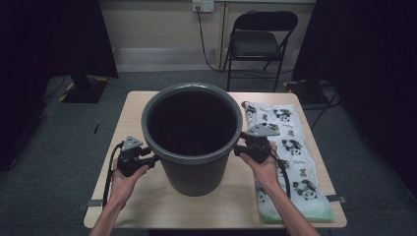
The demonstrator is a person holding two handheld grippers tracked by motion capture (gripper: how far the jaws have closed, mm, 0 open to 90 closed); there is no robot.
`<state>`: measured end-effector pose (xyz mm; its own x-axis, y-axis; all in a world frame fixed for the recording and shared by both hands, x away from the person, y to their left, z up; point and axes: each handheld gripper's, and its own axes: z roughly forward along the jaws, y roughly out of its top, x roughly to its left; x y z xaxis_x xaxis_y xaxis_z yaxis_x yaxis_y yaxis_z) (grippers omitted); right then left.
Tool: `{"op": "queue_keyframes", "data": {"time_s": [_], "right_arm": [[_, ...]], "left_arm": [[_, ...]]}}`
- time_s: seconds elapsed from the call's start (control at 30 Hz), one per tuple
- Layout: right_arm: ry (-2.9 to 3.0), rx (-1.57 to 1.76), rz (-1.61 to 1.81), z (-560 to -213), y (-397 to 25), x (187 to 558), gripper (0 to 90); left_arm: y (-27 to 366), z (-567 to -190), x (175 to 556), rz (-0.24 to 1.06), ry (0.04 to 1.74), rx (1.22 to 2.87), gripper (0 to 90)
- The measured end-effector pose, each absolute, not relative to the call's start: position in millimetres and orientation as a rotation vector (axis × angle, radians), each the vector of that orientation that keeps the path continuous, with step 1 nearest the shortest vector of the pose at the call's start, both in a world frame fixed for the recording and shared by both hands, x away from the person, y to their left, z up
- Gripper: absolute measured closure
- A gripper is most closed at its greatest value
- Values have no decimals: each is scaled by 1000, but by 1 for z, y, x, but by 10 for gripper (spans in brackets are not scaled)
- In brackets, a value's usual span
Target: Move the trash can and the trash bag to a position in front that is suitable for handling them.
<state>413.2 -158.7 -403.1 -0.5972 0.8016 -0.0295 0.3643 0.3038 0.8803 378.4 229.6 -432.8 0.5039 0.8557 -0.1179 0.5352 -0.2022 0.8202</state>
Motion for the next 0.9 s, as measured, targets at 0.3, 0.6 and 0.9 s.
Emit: {"op": "queue_keyframes", "data": {"time_s": [0.3, 0.6, 0.9], "right_arm": [[2123, 1032, 1251, -403, -168, 393, 476], [2148, 1027, 1272, -403, -175, 378, 478], [2157, 1028, 1266, -403, -180, 372, 420]], "left_arm": [[225, -433, 366, 432, 1124, 1888, 509], [226, -433, 351, 367, 1096, 1897, 529], [228, -436, 349, 311, 1089, 1886, 489]]}}
